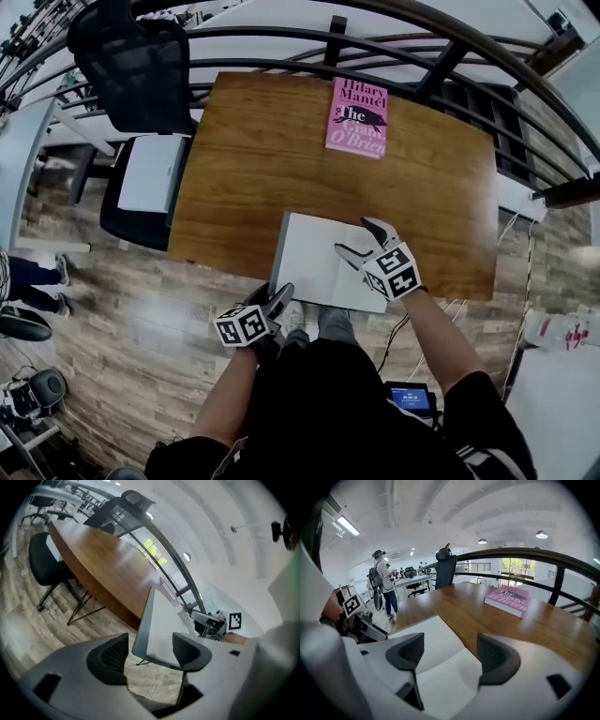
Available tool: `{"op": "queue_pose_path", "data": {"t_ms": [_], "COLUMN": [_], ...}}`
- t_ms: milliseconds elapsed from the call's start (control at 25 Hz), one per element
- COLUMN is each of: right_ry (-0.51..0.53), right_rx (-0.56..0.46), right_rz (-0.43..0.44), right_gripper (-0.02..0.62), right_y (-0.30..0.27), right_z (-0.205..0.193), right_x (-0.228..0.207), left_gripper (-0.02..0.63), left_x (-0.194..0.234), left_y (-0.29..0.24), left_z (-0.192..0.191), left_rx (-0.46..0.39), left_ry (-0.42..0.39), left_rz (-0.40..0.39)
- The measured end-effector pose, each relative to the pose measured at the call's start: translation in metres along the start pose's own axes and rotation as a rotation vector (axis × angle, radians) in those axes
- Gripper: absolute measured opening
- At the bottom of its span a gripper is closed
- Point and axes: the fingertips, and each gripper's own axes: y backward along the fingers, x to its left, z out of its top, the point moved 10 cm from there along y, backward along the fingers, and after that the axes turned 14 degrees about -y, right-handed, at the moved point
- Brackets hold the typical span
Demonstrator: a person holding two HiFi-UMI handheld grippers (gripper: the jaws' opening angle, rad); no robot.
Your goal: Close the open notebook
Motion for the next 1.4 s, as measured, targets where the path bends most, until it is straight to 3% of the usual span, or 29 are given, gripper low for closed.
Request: {"op": "queue_pose_path", "data": {"t_ms": [80,200,360,480,560,1000,1400], "right_ry": [-0.036,-0.078,-0.146,-0.175,-0.194,-0.269,-0.24], "right_rx": [-0.028,-0.07,-0.102,-0.127,-0.148,-0.27,-0.329], "right_rz": [0.002,-0.025,-0.046,-0.068,-0.089,-0.11,-0.068], "right_gripper": [0.353,0.35,0.342,0.334,0.328,0.318,0.316], "right_y": [0.014,0.039,0.066,0.081,0.09,0.148,0.205], "right_z": [0.0,-0.005,-0.022,-0.033,-0.039,-0.061,-0.073], "right_x": [0.004,0.006,0.01,0.015,0.019,0.022,0.005], "left_gripper": [0.299,0.258,0.189,0.094,0.074,0.072,0.086], "left_x": [0.006,0.007,-0.001,-0.004,-0.01,-0.088,-0.171], "left_y": [-0.003,-0.005,0.0,0.004,0.008,0.023,0.005], "left_z": [0.001,0.006,0.015,0.021,0.027,0.056,0.05], "left_rx": [-0.005,-0.026,-0.026,-0.033,-0.044,-0.126,-0.144], "left_ry": [0.066,0.072,-0.014,-0.089,-0.145,-0.48,-0.612], "left_rz": [-0.044,-0.084,-0.068,-0.042,-0.036,-0.097,-0.14]}}
